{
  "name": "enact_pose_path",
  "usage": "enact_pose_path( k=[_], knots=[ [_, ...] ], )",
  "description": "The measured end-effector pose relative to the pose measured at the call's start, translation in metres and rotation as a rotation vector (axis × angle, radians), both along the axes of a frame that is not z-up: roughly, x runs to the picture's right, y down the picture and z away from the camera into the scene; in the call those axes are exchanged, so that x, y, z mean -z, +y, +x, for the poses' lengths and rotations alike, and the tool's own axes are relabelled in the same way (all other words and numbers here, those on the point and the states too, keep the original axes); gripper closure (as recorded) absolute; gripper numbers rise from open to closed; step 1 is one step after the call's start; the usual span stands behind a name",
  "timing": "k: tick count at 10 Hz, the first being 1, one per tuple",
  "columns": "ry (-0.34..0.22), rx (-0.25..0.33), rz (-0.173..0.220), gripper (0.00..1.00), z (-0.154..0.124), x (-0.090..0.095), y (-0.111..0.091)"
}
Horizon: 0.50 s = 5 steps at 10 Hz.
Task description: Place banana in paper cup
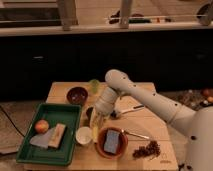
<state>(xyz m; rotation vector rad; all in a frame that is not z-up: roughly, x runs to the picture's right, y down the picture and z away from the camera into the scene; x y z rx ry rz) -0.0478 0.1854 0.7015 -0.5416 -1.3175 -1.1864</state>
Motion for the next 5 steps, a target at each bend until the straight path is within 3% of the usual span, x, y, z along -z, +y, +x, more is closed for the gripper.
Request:
enact_pose_path(
  k=[5],
  knots=[
    [-0.043,0.058,0.025,1.0,-0.016,0.009,0.003]
  ],
)
